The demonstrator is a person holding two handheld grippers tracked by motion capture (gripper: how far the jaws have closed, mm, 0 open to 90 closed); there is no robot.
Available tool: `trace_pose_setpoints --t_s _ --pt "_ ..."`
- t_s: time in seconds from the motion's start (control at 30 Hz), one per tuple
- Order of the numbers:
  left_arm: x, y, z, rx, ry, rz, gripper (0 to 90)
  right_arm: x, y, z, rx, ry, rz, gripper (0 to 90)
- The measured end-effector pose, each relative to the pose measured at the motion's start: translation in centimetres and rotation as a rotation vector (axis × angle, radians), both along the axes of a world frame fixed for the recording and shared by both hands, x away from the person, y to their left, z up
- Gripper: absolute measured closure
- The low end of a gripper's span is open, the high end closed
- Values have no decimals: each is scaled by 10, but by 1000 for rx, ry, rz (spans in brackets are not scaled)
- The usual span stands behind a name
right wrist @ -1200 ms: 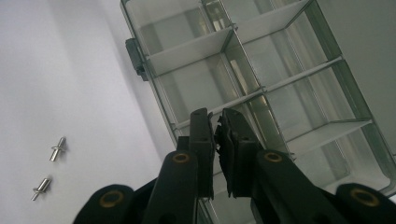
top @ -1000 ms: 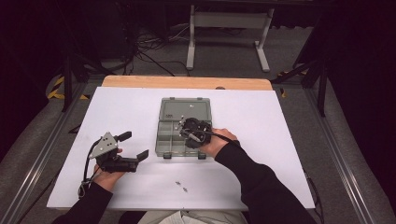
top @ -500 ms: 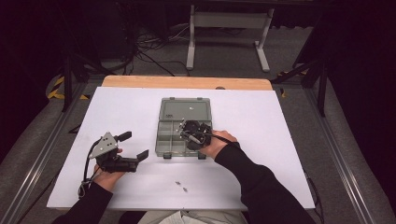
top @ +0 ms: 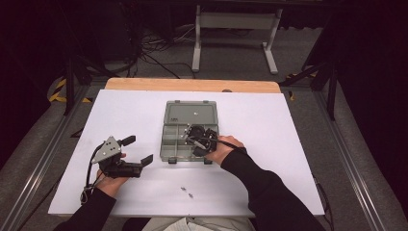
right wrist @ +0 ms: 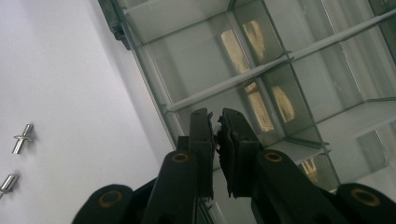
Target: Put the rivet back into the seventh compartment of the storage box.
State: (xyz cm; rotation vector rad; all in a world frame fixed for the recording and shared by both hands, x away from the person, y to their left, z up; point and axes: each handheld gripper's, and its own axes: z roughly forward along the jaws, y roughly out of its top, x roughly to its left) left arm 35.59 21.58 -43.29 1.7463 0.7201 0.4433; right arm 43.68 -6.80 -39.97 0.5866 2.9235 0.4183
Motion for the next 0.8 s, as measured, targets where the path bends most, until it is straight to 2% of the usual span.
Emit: trace_pose_setpoints --t_s 0.1,0.2,0.3,0.4,0.6,0.8 --pt "0 0 0 0 0 -1 30 0 0 -1 -3 0 1 819" --pt "0 1 0 -3 3 0 30 1 -1 1 10 -15 -5 728" --pt "0 1 0 -3 3 1 30 1 -3 4 28 -21 -13 695" --pt "0 1 0 -1 2 0 30 -2 -5 9 38 -48 -22 671" --pt "0 1 -1 -2 2 1 30 -14 -3 24 78 -85 9 624" --pt "0 1 -1 2 3 4 30 -30 1 38 119 -90 49 579"
